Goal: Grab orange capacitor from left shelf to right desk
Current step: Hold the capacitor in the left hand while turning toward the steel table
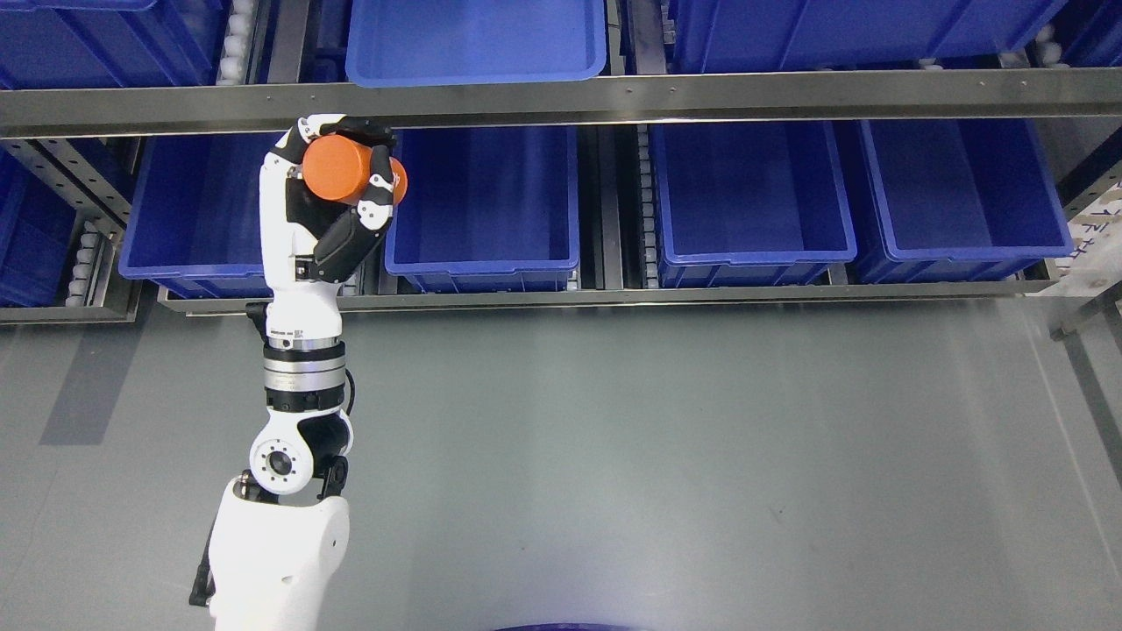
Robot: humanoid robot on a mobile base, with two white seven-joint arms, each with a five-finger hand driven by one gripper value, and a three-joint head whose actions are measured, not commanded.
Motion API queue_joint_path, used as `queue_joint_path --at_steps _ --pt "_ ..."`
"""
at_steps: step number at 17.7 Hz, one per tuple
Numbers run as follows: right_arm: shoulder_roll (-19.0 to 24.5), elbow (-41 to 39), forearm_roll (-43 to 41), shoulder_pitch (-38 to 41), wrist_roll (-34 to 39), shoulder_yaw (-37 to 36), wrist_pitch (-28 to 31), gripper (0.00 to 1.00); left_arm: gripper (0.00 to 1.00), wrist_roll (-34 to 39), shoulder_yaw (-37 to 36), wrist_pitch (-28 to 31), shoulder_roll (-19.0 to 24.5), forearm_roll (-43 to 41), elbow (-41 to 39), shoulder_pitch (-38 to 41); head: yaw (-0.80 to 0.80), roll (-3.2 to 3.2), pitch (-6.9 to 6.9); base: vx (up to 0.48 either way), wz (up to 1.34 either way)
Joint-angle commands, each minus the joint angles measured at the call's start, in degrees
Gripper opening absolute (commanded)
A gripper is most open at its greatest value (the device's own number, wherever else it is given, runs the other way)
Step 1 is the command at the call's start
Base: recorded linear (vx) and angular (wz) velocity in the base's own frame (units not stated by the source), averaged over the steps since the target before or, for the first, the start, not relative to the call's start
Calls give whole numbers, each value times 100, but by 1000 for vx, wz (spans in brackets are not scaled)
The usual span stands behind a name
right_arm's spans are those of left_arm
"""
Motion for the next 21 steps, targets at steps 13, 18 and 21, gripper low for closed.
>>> queue_joint_path --at_steps 13,18,21 --pt "-100 -100 44 131 -2 -62 -2 100 3 -3 -272 22 100 0 0 154 0 0 0 5 -168" --pt "-100 -100 44 131 -2 -62 -2 100 3 -3 -360 22 100 9 0 154 0 0 0 12 -449" --pt "-100 -100 35 131 -2 -62 -2 100 3 -11 -378 39 100 0 0 154 0 0 0 47 -593"
